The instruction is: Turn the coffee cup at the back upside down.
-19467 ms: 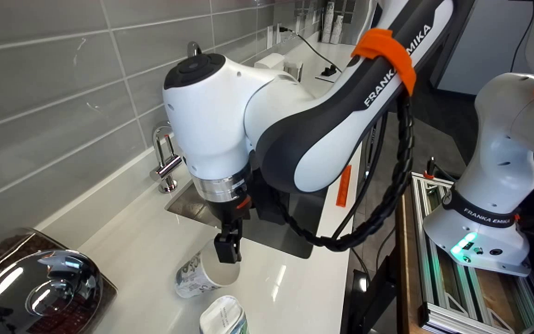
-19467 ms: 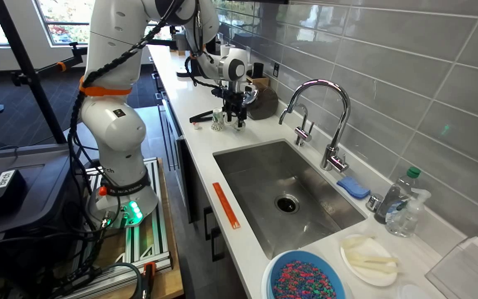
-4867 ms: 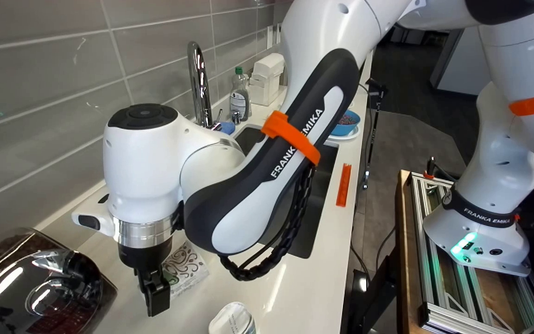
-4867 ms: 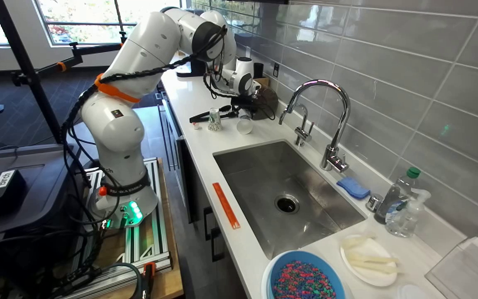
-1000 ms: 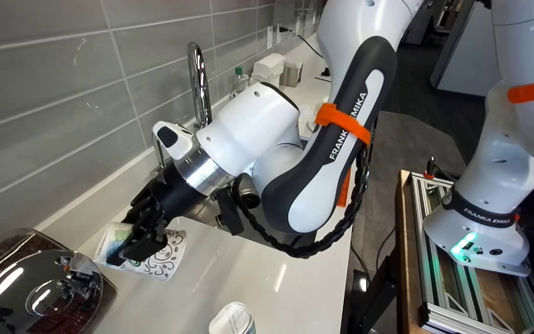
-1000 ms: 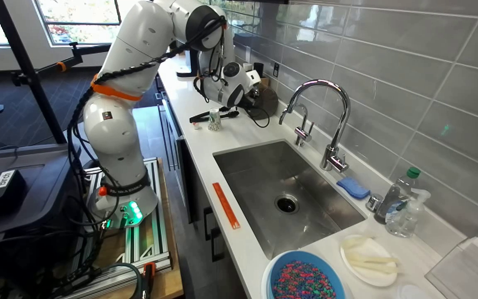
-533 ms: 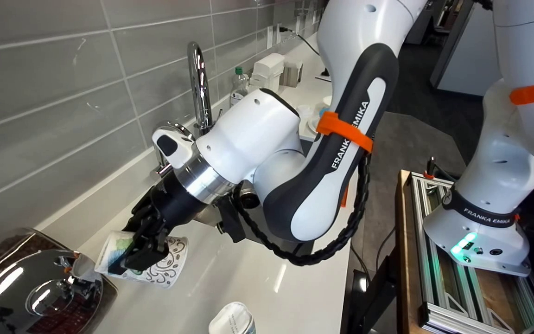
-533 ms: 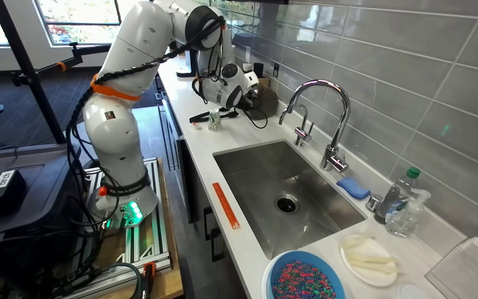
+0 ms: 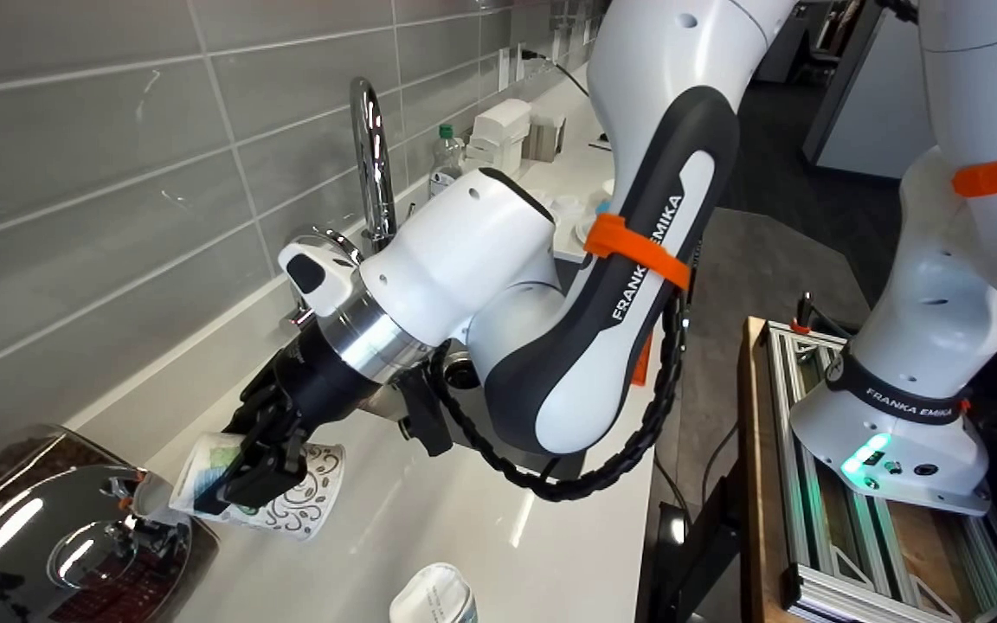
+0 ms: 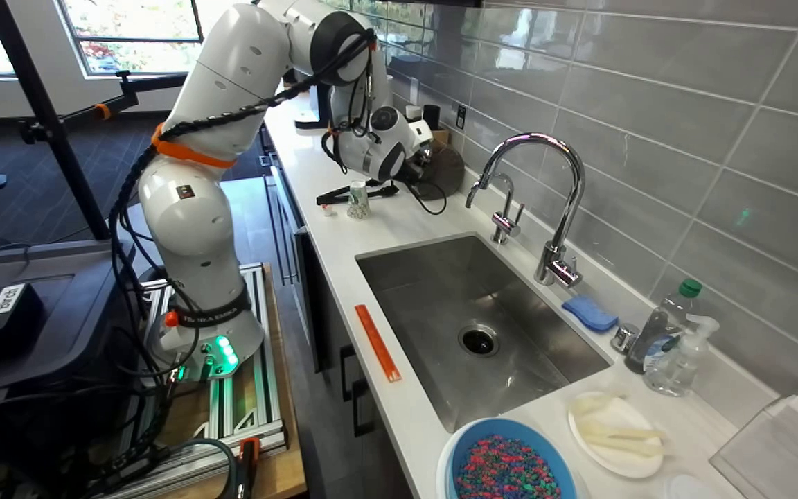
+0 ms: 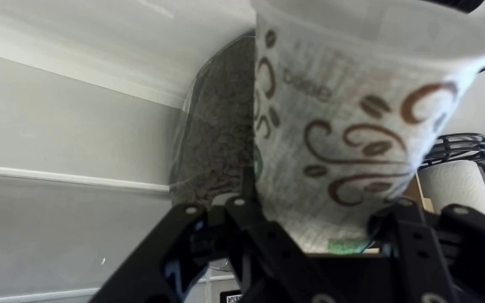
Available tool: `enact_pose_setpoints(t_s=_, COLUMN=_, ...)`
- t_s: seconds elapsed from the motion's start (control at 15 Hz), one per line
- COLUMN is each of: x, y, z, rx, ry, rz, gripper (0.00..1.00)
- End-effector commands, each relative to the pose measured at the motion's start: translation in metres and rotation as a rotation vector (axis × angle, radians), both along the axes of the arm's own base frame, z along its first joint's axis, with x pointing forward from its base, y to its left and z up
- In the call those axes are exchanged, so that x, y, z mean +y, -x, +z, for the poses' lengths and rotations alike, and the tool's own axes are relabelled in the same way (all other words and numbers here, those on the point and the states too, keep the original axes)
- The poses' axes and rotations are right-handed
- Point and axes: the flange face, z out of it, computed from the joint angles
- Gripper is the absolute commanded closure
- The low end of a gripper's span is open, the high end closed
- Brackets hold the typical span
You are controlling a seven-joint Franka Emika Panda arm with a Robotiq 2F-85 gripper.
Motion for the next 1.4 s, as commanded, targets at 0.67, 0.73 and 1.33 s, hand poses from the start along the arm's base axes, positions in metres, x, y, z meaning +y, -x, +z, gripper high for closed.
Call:
enact_pose_setpoints(t_s=0.67, x=-0.004, y=0.003, z=-0.024, rx=-0.012, ry=-0.085, rz=-0.076, gripper=0.64)
enact_pose_setpoints(t_s=0.73, x=-0.004, y=0.003, z=-0.024, rx=-0.015, ry=-0.083, rz=-0.079, gripper=0.64)
enact_pose_setpoints(t_s=1.33, x=-0.003, y=0.005, z=-0.036, rx=-0.002, ry=-0.068, rz=-0.11, gripper=0.0)
